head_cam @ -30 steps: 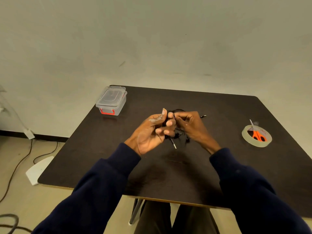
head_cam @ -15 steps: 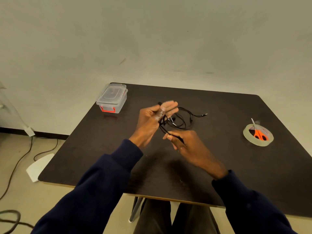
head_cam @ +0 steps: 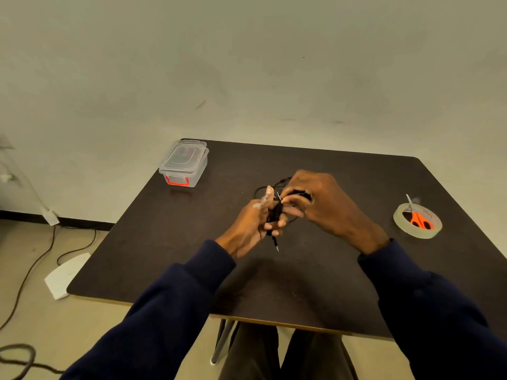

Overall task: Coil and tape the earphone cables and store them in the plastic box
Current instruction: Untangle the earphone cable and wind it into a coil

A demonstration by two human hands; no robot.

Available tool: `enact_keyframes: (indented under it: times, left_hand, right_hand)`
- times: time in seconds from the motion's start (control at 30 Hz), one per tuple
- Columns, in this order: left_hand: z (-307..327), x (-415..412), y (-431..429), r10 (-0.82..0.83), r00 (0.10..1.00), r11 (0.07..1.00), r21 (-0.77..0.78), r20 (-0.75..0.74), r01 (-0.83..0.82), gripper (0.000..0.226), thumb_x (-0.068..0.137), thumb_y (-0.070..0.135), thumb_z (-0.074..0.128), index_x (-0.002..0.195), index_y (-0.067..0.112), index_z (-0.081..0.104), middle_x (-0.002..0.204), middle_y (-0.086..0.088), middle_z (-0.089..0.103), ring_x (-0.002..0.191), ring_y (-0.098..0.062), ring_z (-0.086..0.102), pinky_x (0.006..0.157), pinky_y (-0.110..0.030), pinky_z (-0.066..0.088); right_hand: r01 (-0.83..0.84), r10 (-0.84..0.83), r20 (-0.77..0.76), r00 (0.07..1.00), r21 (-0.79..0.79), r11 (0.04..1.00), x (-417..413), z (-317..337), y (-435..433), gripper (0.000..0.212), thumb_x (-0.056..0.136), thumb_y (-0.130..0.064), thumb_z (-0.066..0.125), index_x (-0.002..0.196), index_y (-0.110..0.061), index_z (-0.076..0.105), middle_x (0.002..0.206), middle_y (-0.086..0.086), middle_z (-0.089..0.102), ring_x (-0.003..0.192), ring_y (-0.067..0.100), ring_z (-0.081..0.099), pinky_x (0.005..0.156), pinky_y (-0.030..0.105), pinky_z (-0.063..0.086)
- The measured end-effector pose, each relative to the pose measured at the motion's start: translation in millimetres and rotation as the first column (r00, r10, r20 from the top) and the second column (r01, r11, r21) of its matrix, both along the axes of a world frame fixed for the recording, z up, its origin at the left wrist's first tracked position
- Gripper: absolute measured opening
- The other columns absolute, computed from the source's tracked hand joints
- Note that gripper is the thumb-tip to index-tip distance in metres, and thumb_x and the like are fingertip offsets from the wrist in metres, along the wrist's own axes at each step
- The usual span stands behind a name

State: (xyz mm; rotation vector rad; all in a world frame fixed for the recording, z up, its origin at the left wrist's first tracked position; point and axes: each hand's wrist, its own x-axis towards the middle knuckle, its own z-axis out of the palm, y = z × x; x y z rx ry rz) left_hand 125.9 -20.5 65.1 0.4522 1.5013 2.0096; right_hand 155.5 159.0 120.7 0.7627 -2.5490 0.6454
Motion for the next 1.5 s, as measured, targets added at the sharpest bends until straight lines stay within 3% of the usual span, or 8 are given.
enact_keyframes:
  times: [0.1,0.3,0.5,0.67,0.9,1.13,1.33,1.5]
  left_hand:
    - [1,3,-3,-0.106,0.99,0.99,0.102,0.093,0.097,0.046,0.114,0.031,0.024,0.119,-0.003,0.054,0.077,-0.002,0.069,0.048,-0.002,0.035,0.05,-0.018,0.034]
    - [-1,-2,-16,-0.38,0.908,0.904,0.279,0.175,0.324,0.032,0.109,0.021,0.036,0.093,0.007,0.06,0.069,0.001,0.049,0.052,-0.003,0.021,0.049,-0.013,0.032]
    - [1,-1,-22,-0.403,0.913,0.891,0.254,0.062,0.376,0.033,0.108,0.019,0.038,0.092,0.003,0.062,0.075,-0.006,0.061,0.051,-0.001,0.046,0.056,-0.018,0.048]
    - [-1,2,-20,-0.241,0.965,0.947,0.245,0.107,0.209,0.033,0.107,0.022,0.044,0.089,0.002,0.064,0.069,-0.008,0.058,0.046,-0.004,0.048,0.049,-0.019,0.048]
    - [3,10,-15,-0.084,0.995,0.991,0.112,0.053,0.078,0.042,0.11,0.025,0.041,0.075,0.009,0.057,0.06,-0.004,0.048,0.041,-0.004,0.036,0.041,-0.017,0.037]
    - [3,12,-16,0.076,0.977,0.993,-0.072,-0.202,-0.092,0.038,0.106,0.018,0.052,0.077,0.002,0.069,0.065,-0.016,0.062,0.048,-0.016,0.051,0.05,-0.026,0.047]
    - [-1,22,-5,0.288,0.876,0.941,-0.058,-0.387,-0.335,0.033,0.105,0.016,0.057,0.08,0.003,0.073,0.068,-0.015,0.069,0.049,-0.015,0.054,0.048,-0.025,0.045]
    - [-1,18,-6,0.325,0.918,0.94,-0.028,-0.228,-0.34,0.033,0.102,0.012,0.059,0.074,0.002,0.071,0.067,-0.015,0.067,0.046,-0.009,0.042,0.042,-0.018,0.03]
  right_hand:
    - [-0.069,0.077,0.069,0.995,-0.114,0.991,-9,1,6,0.007,0.089,-0.006,0.076,0.094,-0.01,0.08,0.095,0.0,0.065,0.084,0.013,0.064,0.072,0.033,0.055]
    - [-0.028,0.17,0.318,0.933,-0.407,0.913,-12,-16,12,0.011,0.093,-0.01,0.072,0.1,-0.007,0.08,0.102,0.006,0.073,0.092,0.018,0.07,0.078,0.029,0.058]
    - [0.139,0.45,0.492,0.745,-0.775,0.617,6,-42,12,0.033,0.094,-0.012,0.064,0.114,0.014,0.069,0.099,0.019,0.076,0.083,0.023,0.069,0.069,0.026,0.057]
    - [0.196,0.398,0.493,0.773,-0.783,0.59,7,-42,13,0.037,0.084,-0.016,0.074,0.111,0.01,0.072,0.103,0.025,0.075,0.082,0.034,0.064,0.069,0.026,0.058]
    - [0.197,0.272,0.482,0.833,-0.717,0.668,10,-40,7,0.028,0.077,-0.017,0.081,0.099,0.0,0.078,0.092,0.018,0.078,0.07,0.021,0.071,0.068,0.026,0.06]
    - [0.151,0.217,0.441,0.871,-0.659,0.737,9,-49,6,0.025,0.087,-0.024,0.077,0.102,-0.003,0.08,0.096,0.012,0.078,0.085,0.042,0.071,0.069,0.034,0.058]
    - [0.087,0.185,0.373,0.909,-0.605,0.791,7,-48,3,0.015,0.094,-0.012,0.071,0.102,-0.002,0.08,0.099,0.012,0.077,0.082,0.032,0.072,0.067,0.033,0.06]
    - [0.079,0.162,0.377,0.912,-0.549,0.832,5,-43,5,0.017,0.093,-0.018,0.073,0.101,-0.006,0.081,0.093,0.01,0.077,0.075,0.031,0.07,0.067,0.041,0.06]
